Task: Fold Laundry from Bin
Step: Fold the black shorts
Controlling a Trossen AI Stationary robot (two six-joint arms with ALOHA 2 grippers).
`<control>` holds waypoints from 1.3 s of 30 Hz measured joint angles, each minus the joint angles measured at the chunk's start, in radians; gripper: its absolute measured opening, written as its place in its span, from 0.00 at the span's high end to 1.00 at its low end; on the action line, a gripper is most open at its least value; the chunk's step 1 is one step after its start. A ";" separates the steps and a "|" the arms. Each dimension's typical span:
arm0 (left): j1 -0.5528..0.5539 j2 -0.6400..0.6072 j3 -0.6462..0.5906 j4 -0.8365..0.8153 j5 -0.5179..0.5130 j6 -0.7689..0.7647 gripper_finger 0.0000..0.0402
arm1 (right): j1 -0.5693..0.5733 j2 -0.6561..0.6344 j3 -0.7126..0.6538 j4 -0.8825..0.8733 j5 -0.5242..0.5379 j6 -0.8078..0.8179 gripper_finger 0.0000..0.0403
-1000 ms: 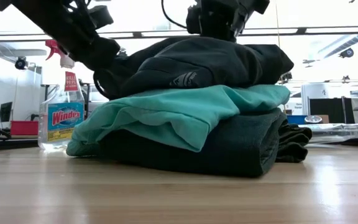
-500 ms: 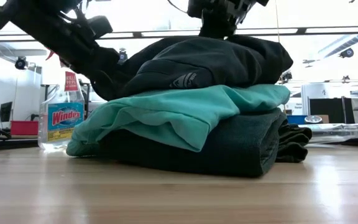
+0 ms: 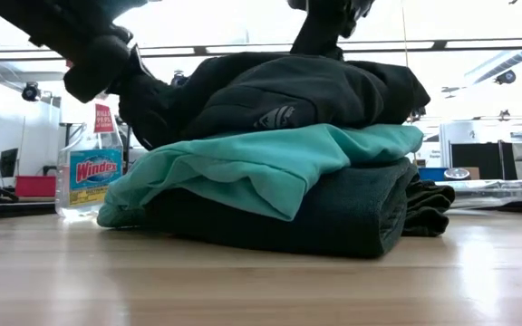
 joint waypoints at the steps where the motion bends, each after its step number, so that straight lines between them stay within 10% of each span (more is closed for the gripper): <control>1: 0.000 0.000 0.000 0.002 0.000 -0.003 1.00 | -0.003 -0.009 0.005 0.001 0.000 0.000 0.67; 24: 0.000 0.001 -0.003 0.012 0.001 -0.015 1.00 | -0.003 0.204 0.036 0.227 -0.008 -0.033 0.24; 29: 0.000 0.001 -0.004 0.027 -0.005 -0.015 1.00 | -0.003 0.218 0.049 0.232 -0.079 -0.029 0.36; 39: 0.000 0.001 -0.004 0.052 -0.129 -0.013 1.00 | 0.004 0.215 0.049 0.233 -0.168 -0.065 0.95</control>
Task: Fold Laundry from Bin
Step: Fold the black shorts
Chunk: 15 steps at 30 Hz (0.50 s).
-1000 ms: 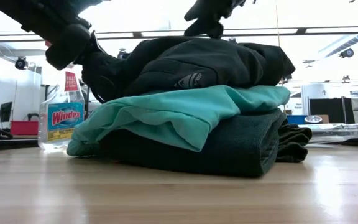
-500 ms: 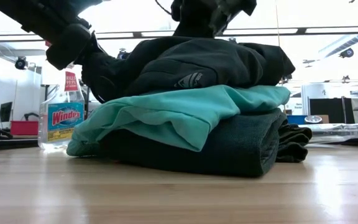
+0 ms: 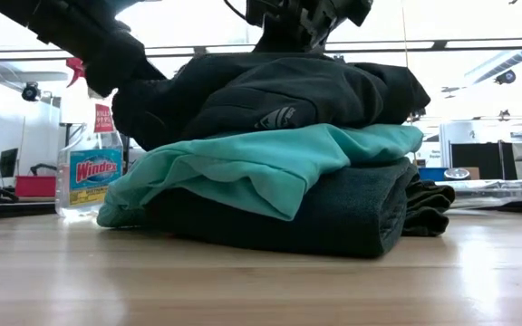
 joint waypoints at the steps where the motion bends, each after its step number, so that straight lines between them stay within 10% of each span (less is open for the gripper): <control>1: 0.000 0.000 0.000 0.002 -0.012 0.001 1.00 | 0.002 -0.003 0.000 -0.001 -0.001 0.000 0.96; 9: 0.001 0.000 0.035 0.020 -0.036 0.037 1.00 | 0.025 -0.115 0.000 -0.040 0.016 0.000 0.98; 15: 0.029 0.000 0.092 0.085 -0.038 0.157 1.00 | 0.041 -0.228 0.000 -0.140 0.222 0.024 0.98</control>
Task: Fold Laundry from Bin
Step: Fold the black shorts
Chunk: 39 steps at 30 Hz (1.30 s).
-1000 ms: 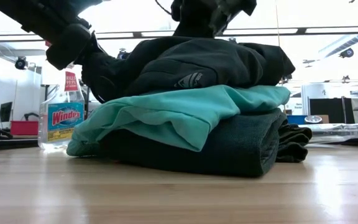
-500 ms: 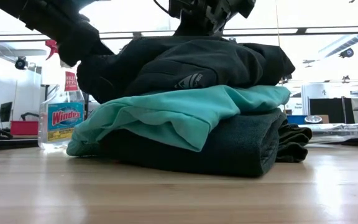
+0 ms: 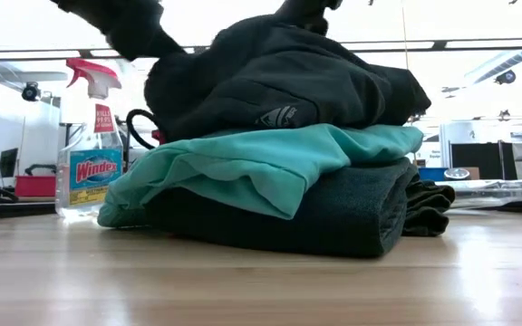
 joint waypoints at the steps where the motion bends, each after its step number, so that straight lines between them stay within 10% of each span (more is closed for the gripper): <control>1: 0.015 0.000 0.003 0.017 0.000 0.017 1.00 | 0.000 -0.011 0.000 -0.016 0.029 0.001 0.98; 15: 0.293 0.064 0.006 0.188 0.037 0.036 1.00 | -0.043 0.032 -0.002 -0.070 0.238 -0.039 0.98; 26: 0.273 0.001 0.034 0.117 0.046 0.178 1.00 | -0.099 0.169 -0.003 -0.098 0.234 -0.071 0.97; 36: 0.275 -0.040 0.066 -0.038 0.700 0.300 1.00 | -0.103 0.106 -0.003 -0.099 0.234 -0.076 0.81; 39: 0.278 -0.011 0.054 -0.035 0.704 0.302 1.00 | -0.108 0.088 -0.003 -0.106 0.235 -0.083 0.73</control>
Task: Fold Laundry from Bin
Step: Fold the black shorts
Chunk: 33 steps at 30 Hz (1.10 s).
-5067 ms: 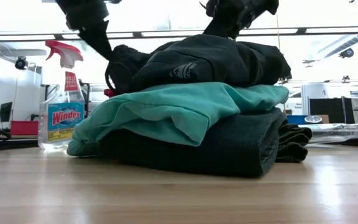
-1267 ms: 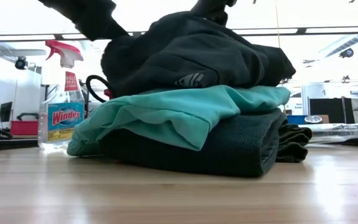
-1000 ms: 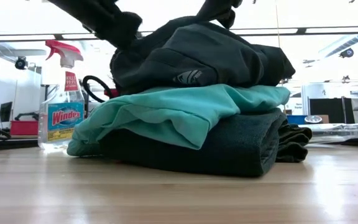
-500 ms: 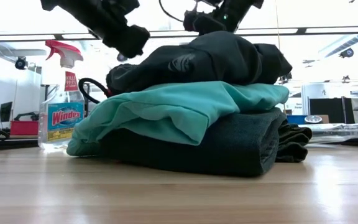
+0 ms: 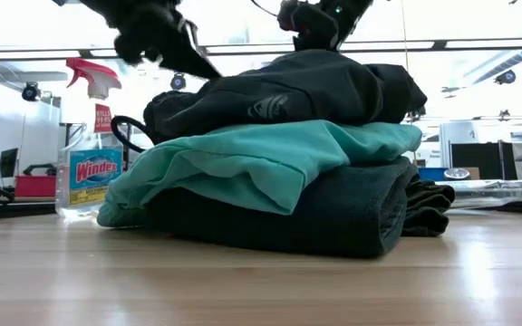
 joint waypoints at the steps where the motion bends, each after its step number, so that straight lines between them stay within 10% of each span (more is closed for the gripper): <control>1: 0.004 0.011 -0.002 0.001 -0.024 -0.013 1.00 | -0.004 -0.012 0.000 -0.003 0.000 -0.007 0.71; 9: 0.068 0.133 -0.003 0.086 -0.123 -0.090 1.00 | 0.031 -0.157 -0.019 -0.065 -0.125 -0.015 0.60; 18: 0.119 0.238 0.005 0.131 -0.127 -0.088 1.00 | 0.095 -0.183 -0.270 0.095 -0.264 0.043 0.73; 33: 0.101 0.028 0.072 0.037 -0.127 -0.246 1.00 | 0.066 -0.372 -0.286 -0.017 -0.261 0.232 0.77</control>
